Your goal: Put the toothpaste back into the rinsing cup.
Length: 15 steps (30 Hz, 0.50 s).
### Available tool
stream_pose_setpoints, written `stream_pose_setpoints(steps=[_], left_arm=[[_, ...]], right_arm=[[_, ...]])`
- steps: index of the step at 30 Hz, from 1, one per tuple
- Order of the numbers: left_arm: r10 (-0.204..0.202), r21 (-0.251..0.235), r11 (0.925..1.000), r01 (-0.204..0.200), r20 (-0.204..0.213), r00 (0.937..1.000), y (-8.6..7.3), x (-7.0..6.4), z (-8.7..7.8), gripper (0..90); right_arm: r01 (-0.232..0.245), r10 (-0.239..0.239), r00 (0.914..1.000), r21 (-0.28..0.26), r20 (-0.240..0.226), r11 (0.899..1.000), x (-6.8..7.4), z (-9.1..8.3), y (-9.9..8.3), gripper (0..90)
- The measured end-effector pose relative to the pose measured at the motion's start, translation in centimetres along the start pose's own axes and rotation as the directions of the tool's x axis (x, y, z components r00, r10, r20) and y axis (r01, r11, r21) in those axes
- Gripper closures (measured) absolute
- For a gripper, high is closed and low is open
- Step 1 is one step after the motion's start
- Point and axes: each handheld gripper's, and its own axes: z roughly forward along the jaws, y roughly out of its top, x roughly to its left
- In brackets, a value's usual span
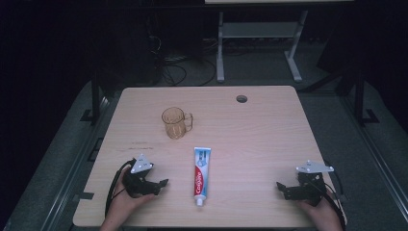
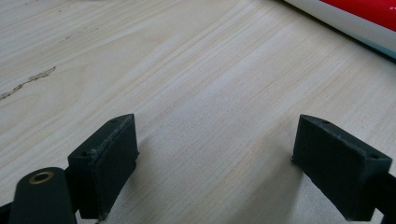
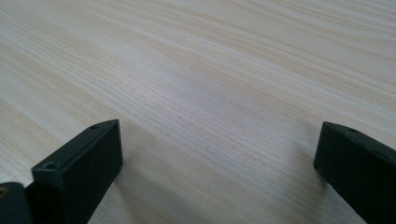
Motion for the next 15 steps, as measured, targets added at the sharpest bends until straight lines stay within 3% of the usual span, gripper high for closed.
stream_pose_setpoints(steps=[11, 15], left_arm=[[0.001, 0.005, 1.0000, -0.001, 0.004, 1.0000, -0.07, -0.18, -0.17, 13.2], [-0.004, 0.018, 0.9998, 0.004, 0.001, 1.0000, 0.16, -0.08, -0.31, 18.0]], right_arm=[[0.001, -0.001, 1.0000, 0.000, 0.000, 1.000, -0.01, 0.00, 0.00, 0.5], [0.001, -0.001, 1.0000, 0.000, 0.000, 1.000, -0.01, 0.00, 0.00, 0.5]])
